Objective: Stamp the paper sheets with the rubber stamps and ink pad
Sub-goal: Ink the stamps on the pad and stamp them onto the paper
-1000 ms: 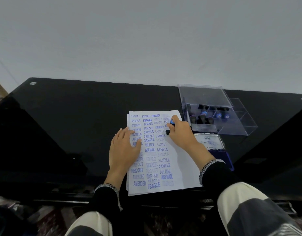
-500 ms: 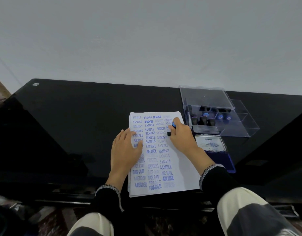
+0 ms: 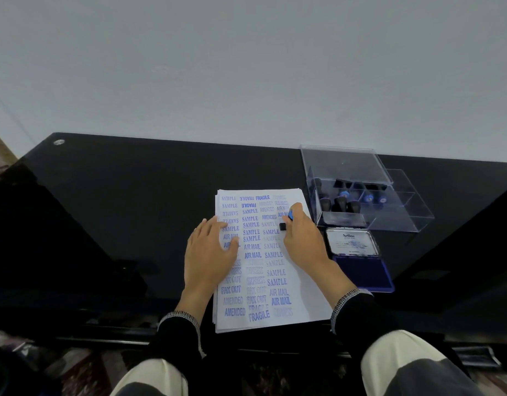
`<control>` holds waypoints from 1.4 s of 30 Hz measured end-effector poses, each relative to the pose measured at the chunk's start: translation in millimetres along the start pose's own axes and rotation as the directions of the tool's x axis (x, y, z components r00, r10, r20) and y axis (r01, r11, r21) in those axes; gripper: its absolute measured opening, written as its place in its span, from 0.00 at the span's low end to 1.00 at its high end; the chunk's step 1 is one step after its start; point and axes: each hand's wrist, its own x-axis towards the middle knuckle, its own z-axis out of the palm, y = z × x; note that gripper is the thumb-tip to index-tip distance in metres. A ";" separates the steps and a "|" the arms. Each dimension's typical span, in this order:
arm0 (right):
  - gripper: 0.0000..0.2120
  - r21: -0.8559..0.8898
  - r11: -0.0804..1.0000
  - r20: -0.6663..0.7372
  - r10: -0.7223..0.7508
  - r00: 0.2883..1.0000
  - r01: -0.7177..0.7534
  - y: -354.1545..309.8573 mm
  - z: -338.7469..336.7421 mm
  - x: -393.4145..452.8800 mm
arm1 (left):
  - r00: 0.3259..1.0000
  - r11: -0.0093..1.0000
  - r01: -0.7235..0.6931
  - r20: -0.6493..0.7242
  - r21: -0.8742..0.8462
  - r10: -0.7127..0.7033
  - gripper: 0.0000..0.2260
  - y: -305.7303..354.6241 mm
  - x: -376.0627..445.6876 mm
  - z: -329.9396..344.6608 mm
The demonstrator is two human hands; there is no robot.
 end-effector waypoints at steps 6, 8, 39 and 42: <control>0.06 -0.090 0.996 0.087 0.034 0.996 -0.026 -3.6 -6.0 15.7 | 1.000 1.000 -0.002 0.004 0.007 0.002 0.21 -0.3 0.2 0.2; 0.06 -0.077 0.997 0.068 0.025 0.997 -0.020 -2.9 -5.0 13.5 | 1.000 1.000 -0.005 0.003 0.002 0.005 0.21 0.5 -0.1 -0.3; 0.07 0.083 0.996 -0.012 -0.043 0.999 0.044 -2.2 -2.9 -5.3 | 1.000 1.000 -0.006 -0.003 -0.005 0.006 0.20 -0.4 -0.5 -0.3; 0.07 0.094 0.994 -0.014 -0.047 0.999 0.049 -2.4 -3.4 -7.1 | 1.000 1.000 -0.004 -0.004 -0.009 0.004 0.20 0.1 -0.3 -0.4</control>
